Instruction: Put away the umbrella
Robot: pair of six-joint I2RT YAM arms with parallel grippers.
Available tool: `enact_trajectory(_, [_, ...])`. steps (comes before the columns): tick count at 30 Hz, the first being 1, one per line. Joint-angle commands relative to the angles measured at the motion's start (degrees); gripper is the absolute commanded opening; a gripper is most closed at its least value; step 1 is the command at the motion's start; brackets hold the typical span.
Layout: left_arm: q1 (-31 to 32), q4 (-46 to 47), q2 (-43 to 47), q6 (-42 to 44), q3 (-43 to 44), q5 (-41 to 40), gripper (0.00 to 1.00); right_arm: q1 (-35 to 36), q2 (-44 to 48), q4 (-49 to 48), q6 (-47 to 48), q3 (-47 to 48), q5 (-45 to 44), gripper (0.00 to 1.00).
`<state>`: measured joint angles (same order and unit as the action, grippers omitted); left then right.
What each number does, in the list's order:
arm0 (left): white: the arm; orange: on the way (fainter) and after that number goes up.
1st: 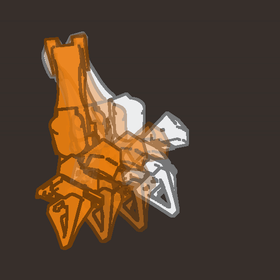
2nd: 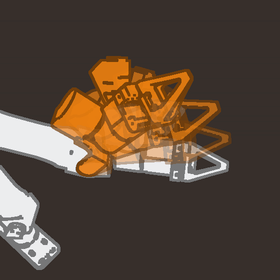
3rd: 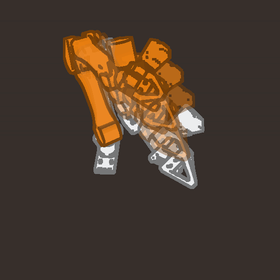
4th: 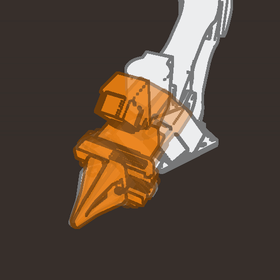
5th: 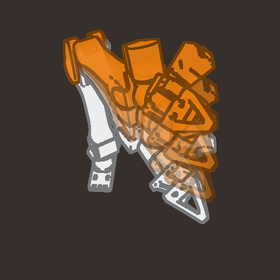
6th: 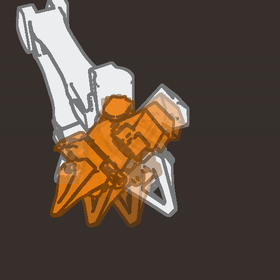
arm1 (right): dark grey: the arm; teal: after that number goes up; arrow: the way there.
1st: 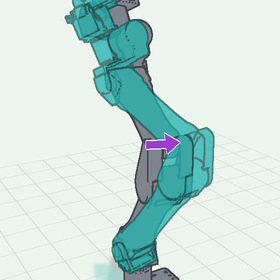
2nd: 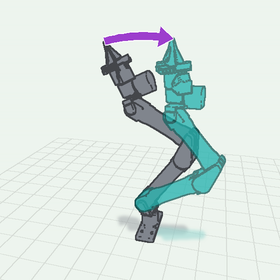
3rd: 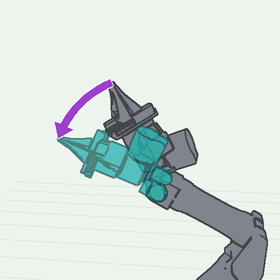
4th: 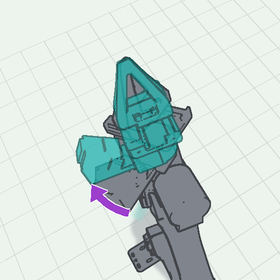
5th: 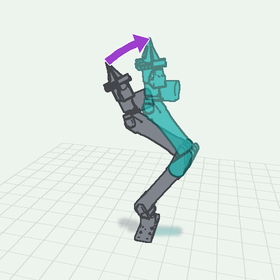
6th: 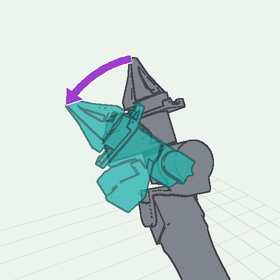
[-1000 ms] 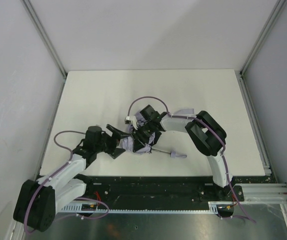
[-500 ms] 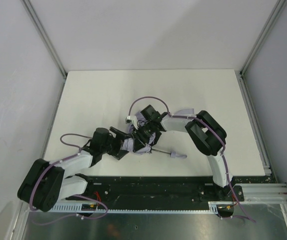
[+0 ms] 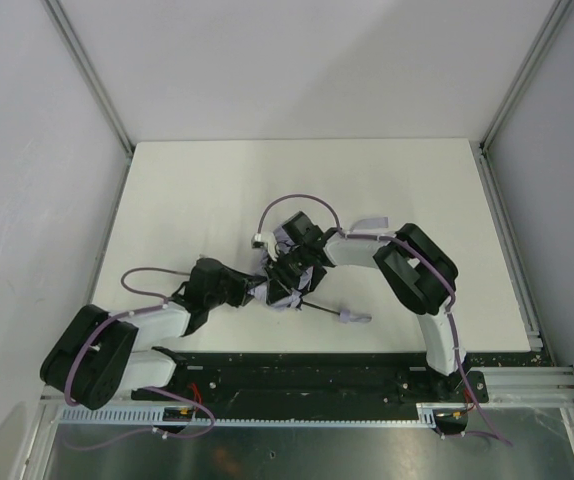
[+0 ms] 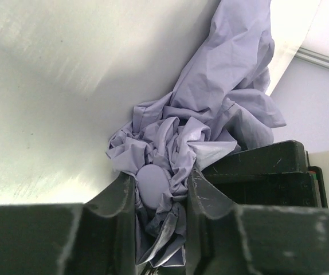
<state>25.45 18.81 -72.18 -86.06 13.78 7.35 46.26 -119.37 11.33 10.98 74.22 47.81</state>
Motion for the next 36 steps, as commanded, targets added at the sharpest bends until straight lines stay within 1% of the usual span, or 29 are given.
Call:
enact_trajectory(1, [-0.5,-5.2,-5.5,10.0,-2.1,-13.6,0.09,4.8,-5.4,6.0,4.4,-4.7,-2.7,0.0])
enact_trajectory(2, [-0.5,-5.1,-5.8,10.6,-1.9,-13.0,0.04,4.8,-5.4,5.6,4.0,-4.8,-3.2,0.0])
enact_trajectory(3, [-0.5,-5.1,-6.1,10.8,-2.1,-12.4,0.02,4.8,-5.1,5.3,3.1,-4.8,-4.3,0.0])
enact_trajectory(4, [-0.5,-5.1,-6.3,10.9,-2.2,-11.7,0.01,4.8,-4.5,5.0,1.7,-4.8,-6.1,0.01])
enact_trajectory(5, [-0.5,-5.1,-6.1,10.9,-2.4,-11.0,0.01,4.8,-3.7,4.7,0.2,-4.8,-7.9,0.05])
enact_trajectory(8, [-0.5,-6.0,-4.4,10.7,-2.9,-9.2,0.0,4.8,0.6,5.0,-4.8,-4.7,-14.3,0.32])
enact_trajectory(12, [-0.5,-12.0,-3.3,10.6,-0.7,-8.0,0.0,6.0,8.7,7.1,-8.0,-5.0,-22.9,0.68])
enact_trajectory(13, [-0.5,-13.3,-3.3,10.6,-0.1,-7.0,0.0,6.5,10.8,7.5,-8.3,-5.2,-26.2,0.75])
enact_trajectory(15, [-0.5,-14.6,-3.7,10.6,0.9,-5.3,0.0,7.6,15.3,8.4,-8.0,-5.8,-31.8,0.83])
enact_trajectory(18, [-0.5,-16.2,-4.4,10.8,2.2,-3.7,0.0,10.9,21.5,7.0,-6.5,-8.5,-41.2,0.88])
enact_trajectory(21, [-0.5,-18.8,-5.3,10.9,3.7,-2.5,0.0,16.8,26.1,1.4,-3.8,-13.1,-52.3,0.88])
enact_trajectory(23, [-0.7,-20.5,-6.3,11.0,4.6,-1.4,0.0,20.7,26.9,-2.6,-2.2,-15.6,-59.6,0.88])
enact_trajectory(25, [-0.9,-21.7,-7.2,11.3,5.3,-0.2,0.0,23.8,26.0,-6.0,-0.8,-16.9,-65.6,0.87])
enact_trajectory(28, [-1.3,-23.9,-8.3,11.5,6.4,0.8,0.0,26.2,22.8,-11.3,0.4,-17.2,-71.7,0.85])
enact_trajectory(32, [-1.9,-26.6,-9.1,11.8,7.7,2.0,0.0,26.4,17.0,-17.2,0.4,-17.1,-78.6,0.81])
enact_trajectory(36, [-1.9,-27.8,-10.2,11.9,8.3,2.7,0.0,25.8,13.3,-19.7,-0.6,-16.9,-81.9,0.74])
